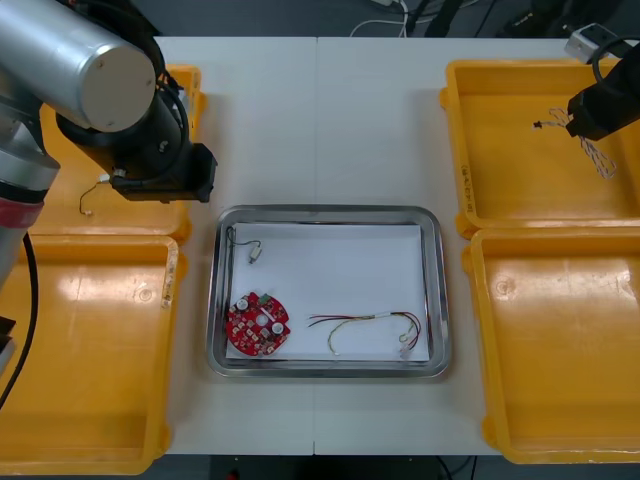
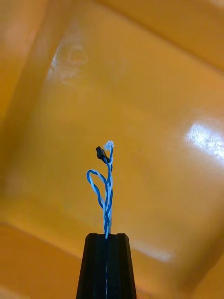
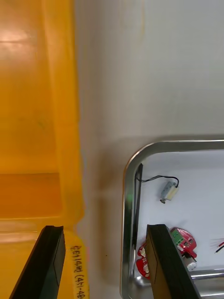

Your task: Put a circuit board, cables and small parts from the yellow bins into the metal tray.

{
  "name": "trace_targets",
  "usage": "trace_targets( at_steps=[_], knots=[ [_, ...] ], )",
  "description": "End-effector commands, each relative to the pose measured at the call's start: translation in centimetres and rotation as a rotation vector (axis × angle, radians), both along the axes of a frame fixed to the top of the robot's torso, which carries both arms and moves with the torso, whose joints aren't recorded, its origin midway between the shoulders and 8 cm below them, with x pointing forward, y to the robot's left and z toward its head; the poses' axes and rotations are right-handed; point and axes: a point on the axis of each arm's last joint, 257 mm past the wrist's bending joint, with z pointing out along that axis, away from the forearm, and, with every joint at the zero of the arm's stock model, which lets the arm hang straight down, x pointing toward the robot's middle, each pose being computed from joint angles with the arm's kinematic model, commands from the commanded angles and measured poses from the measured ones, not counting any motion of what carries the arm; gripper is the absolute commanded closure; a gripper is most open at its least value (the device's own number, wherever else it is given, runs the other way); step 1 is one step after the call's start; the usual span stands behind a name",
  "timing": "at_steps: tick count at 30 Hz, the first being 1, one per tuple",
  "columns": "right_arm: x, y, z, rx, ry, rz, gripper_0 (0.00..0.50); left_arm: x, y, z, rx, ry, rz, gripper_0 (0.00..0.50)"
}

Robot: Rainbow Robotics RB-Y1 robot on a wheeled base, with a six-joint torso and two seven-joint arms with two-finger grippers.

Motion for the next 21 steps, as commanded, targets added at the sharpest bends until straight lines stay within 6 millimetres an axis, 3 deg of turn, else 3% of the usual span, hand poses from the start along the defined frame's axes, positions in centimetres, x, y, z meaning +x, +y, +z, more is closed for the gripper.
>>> trace_targets(
  at_steps=[1, 9, 12, 21],
  knots=[
    [-1.3, -0.9, 2.5, 0.018, -0.032, -0.042, 0.5, 1.9, 2.9, 4.2, 0.041, -0.066, -0.076, 0.0],
    [-5.6, -0.9, 3.1, -0.03, -0.009, -0.037, 0.5, 3.4, 7.2, 5.2, 0.069, -0.055, -0.082, 0.0],
    [-6.3, -0.6, 3.1, -0.018, -0.016, -0.051, 0.5, 3.7, 8.2, 5.3, 0.085, -0.054, -0.084, 0.0],
    [-7.7, 3.5, 4.0, -0.022, -0.09, 0.062, 0.5, 5.8, 12.4, 5.1, 0.126, -0.074, -0.091, 0.0]
  ],
)
